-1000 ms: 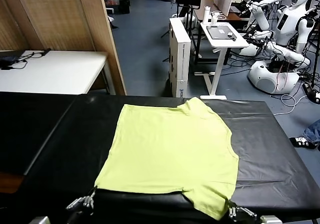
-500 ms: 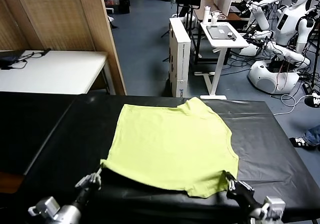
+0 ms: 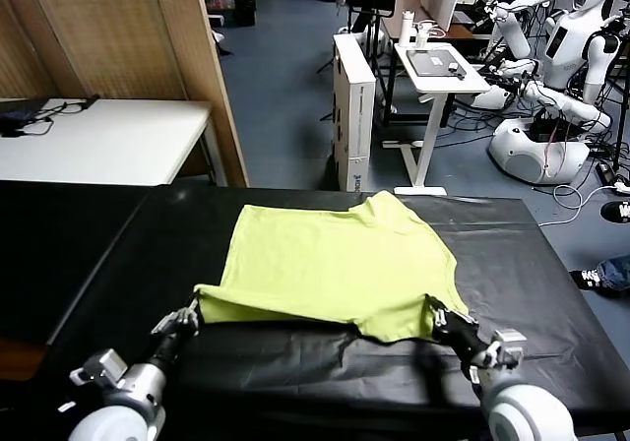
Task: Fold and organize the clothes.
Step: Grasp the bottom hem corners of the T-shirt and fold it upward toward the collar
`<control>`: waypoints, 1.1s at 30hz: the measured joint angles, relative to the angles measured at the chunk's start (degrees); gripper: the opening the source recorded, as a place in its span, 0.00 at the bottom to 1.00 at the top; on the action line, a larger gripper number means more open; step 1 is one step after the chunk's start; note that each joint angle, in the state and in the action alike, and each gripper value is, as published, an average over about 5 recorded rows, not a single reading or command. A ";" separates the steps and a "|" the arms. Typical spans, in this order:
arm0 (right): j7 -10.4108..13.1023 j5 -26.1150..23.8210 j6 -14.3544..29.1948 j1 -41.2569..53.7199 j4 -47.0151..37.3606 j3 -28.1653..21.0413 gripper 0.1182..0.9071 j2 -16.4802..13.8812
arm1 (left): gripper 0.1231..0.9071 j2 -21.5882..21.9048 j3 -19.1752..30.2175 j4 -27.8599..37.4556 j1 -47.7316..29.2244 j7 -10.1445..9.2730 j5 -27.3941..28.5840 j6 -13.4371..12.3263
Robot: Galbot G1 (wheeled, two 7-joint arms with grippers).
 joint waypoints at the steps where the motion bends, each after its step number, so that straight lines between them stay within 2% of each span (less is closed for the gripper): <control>1: 0.02 0.00 0.01 0.58 -0.51 -0.13 0.03 -0.04 | 0.03 0.03 0.01 0.30 -0.30 -0.06 0.00 0.02; 15: 0.30 -0.02 -0.17 6.41 -6.67 -2.43 0.03 -0.60 | 0.03 1.29 1.32 3.14 -2.74 0.02 0.73 0.21; 30: -0.19 0.71 -1.06 7.33 -8.47 -1.82 0.03 -1.38 | 0.03 2.62 2.99 5.99 -5.77 0.09 0.91 1.10; 32: -0.52 1.24 -1.80 6.93 -7.89 -1.51 0.09 -1.60 | 0.04 2.66 3.03 5.99 -5.75 0.21 1.08 1.42; 33: -0.73 1.49 -2.13 6.65 -7.45 -1.30 0.13 -1.77 | 0.08 2.68 3.02 5.91 -5.65 0.24 1.17 1.49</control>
